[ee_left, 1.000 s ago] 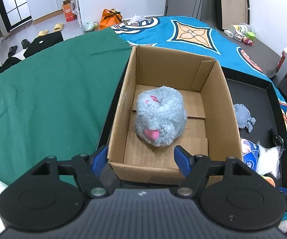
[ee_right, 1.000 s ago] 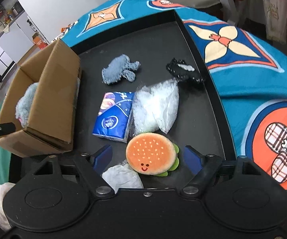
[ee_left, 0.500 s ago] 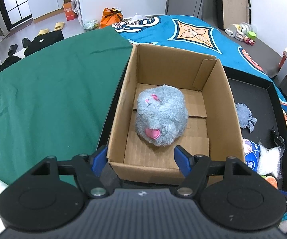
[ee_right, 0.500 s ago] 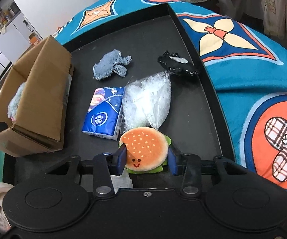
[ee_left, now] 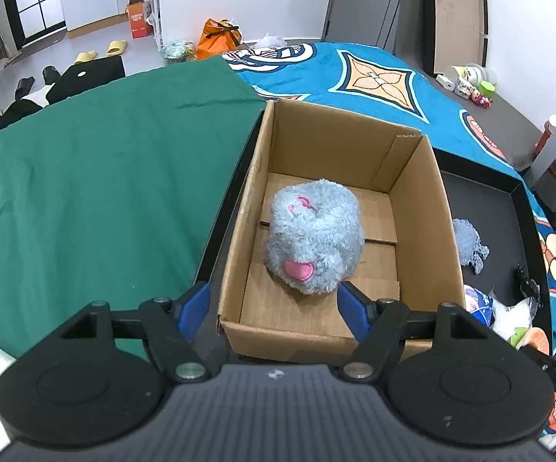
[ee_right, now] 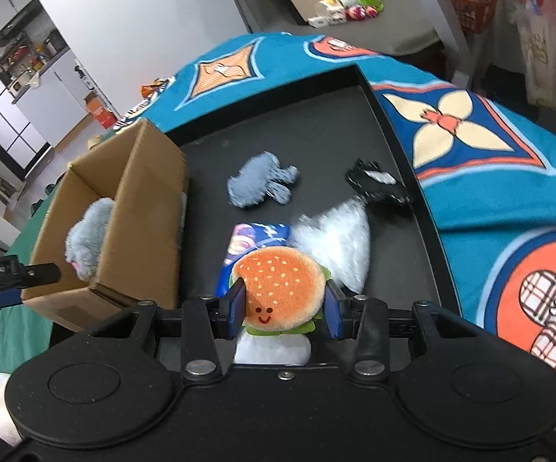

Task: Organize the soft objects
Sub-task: 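Grasp the hamburger plush with the right gripper, then carry the hamburger plush into the box beside the mouse and release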

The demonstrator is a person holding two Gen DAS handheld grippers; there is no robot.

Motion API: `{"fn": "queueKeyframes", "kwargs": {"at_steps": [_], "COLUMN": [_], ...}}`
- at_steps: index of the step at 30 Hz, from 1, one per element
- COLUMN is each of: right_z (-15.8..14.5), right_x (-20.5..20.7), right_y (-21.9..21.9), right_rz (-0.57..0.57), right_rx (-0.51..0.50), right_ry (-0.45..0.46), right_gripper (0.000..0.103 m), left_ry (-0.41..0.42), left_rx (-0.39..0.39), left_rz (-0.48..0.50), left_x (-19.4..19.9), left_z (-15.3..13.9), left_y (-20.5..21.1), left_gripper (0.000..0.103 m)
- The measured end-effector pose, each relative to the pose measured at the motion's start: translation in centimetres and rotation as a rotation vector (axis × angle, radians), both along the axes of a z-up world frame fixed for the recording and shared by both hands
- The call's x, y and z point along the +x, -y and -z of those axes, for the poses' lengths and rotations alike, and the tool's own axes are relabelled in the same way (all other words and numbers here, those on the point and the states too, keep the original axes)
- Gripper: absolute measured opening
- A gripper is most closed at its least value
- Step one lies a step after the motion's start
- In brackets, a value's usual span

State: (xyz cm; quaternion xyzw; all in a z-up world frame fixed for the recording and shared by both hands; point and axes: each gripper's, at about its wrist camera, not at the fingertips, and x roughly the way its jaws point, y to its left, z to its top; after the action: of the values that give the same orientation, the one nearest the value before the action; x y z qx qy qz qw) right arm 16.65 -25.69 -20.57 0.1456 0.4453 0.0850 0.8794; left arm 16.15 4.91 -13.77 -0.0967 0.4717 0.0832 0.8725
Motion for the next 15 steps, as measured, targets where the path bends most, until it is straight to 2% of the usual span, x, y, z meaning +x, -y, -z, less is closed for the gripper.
{"fn": "queueKeyframes", "kwargs": {"at_steps": [15], "right_z": [-4.0], "right_x": [0.7], "right_y": [-2.0], "right_rz": [-0.004], "right_rx": [0.031], "right_ry": [0.088], "right_gripper": [0.041], "left_ry": [0.016], "left_rx": [-0.058], "left_rz": [-0.02], "left_x": [-0.2], "left_z": [0.0], "left_y": [-1.3], "left_gripper": [0.071]}}
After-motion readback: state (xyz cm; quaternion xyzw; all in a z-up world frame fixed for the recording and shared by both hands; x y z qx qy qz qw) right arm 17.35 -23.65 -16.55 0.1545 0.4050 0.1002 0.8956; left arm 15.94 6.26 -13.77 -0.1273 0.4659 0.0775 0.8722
